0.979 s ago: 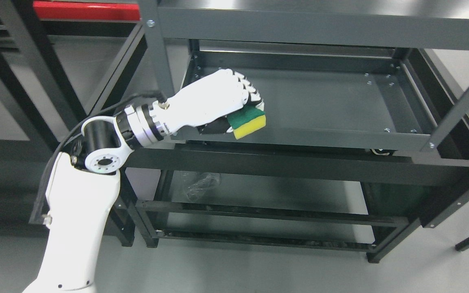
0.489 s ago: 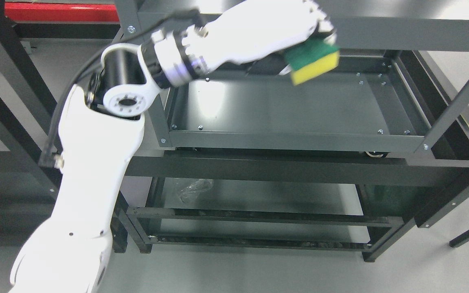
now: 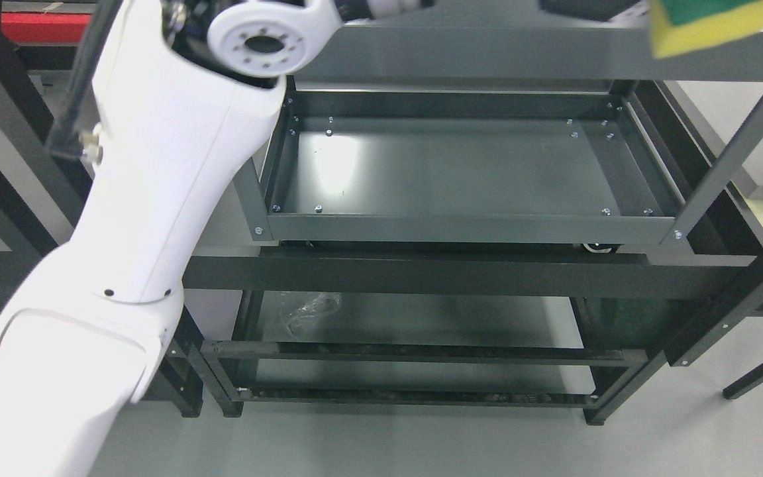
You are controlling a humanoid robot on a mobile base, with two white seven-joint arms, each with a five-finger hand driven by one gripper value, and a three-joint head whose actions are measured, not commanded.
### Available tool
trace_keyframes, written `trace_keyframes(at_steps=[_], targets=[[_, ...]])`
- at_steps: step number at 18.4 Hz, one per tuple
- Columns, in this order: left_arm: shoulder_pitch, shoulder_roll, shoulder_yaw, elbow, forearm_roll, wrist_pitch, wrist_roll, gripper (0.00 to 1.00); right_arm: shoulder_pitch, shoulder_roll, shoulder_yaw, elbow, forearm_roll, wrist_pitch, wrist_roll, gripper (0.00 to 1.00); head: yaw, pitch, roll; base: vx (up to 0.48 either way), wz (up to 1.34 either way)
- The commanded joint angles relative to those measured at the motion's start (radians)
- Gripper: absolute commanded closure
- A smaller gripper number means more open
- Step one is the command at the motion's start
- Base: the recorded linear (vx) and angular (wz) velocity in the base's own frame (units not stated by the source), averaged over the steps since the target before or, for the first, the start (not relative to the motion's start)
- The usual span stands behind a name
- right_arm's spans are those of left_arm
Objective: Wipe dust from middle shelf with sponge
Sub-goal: 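Wipe the sponge along the shelf surface, sweeping toward the left arm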
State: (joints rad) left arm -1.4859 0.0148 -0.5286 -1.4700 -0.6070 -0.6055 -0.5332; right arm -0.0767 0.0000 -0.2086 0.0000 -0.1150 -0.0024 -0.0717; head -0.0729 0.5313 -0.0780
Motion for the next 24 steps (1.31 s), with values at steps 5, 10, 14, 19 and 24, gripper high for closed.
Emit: trace_keyframes(at_steps=[5, 10, 14, 19, 24], targets=[[-0.171, 0.003, -0.399, 0.322, -0.290, -0.049, 0.125, 0.98, 0.000, -0.017, 0.000, -0.017, 0.000, 0.073, 0.000, 0.00, 0.0000, 0.000, 0.000, -0.002, 0.00], [-0.140, 0.003, -0.389, 0.346, -0.341, -0.077, 0.125, 0.97, 0.000, -0.017, 0.000, -0.017, 0.000, 0.073, 0.000, 0.00, 0.0000, 0.000, 0.000, 0.000, 0.00], [-0.068, 0.036, -0.277, 0.310, -0.361, -0.121, 0.125, 0.97, 0.000, -0.017, 0.000, -0.017, 0.000, 0.073, 0.000, 0.00, 0.0000, 0.000, 0.000, 0.000, 0.00], [0.013, 0.177, -0.105, 0.183, -0.358, -0.175, 0.107, 0.97, 0.000, -0.017, 0.000, -0.017, 0.000, 0.073, 0.000, 0.00, 0.0000, 0.000, 0.000, 0.000, 0.00], [0.133, 0.296, 0.083, 0.068, -0.340, -0.180, 0.061, 0.97, 0.000, -0.017, 0.000, -0.017, 0.000, 0.073, 0.000, 0.00, 0.0000, 0.000, 0.000, 0.000, 0.00]])
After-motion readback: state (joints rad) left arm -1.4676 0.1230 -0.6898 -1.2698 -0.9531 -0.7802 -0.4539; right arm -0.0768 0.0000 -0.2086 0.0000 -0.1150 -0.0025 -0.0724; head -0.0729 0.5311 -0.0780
